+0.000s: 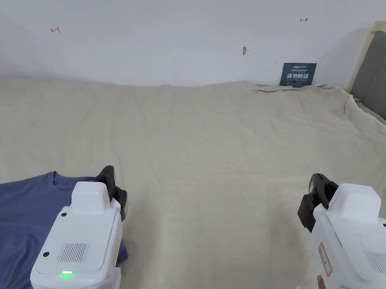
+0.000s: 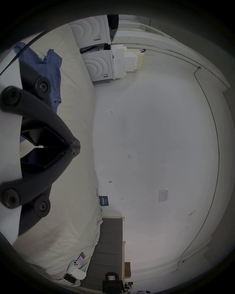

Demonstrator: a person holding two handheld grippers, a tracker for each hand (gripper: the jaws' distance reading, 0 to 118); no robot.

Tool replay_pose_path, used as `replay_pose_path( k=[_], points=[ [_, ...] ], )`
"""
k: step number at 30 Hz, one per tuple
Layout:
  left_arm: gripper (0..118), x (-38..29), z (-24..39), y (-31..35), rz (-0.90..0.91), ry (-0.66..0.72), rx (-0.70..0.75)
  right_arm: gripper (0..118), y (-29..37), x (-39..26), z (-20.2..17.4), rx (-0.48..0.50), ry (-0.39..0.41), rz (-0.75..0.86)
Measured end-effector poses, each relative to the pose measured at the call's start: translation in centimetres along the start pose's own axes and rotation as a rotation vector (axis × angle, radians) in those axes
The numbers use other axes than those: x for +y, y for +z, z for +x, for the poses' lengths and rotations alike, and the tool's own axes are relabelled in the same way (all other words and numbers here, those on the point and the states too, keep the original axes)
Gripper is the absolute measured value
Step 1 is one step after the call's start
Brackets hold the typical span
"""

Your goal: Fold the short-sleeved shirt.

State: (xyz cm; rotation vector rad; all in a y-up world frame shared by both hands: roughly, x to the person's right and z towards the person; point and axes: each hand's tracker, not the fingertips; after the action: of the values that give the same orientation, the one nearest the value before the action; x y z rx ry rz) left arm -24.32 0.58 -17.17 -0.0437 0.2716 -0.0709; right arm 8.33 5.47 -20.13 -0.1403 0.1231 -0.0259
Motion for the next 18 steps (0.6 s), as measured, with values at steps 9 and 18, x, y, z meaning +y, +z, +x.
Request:
replay_pose_path(
  k=[9,18],
  points=[
    [0,-0.06,-0.07,0.02,0.001,-0.003,-0.001,0,0.17,0.11,-0.12,0.002,-0.004,0.001],
    [0,-0.07,-0.39,0.12,0.004,-0.008,0.011,0,0.45,0.29,-0.59,0.007,0.004,-0.001]
  ],
)
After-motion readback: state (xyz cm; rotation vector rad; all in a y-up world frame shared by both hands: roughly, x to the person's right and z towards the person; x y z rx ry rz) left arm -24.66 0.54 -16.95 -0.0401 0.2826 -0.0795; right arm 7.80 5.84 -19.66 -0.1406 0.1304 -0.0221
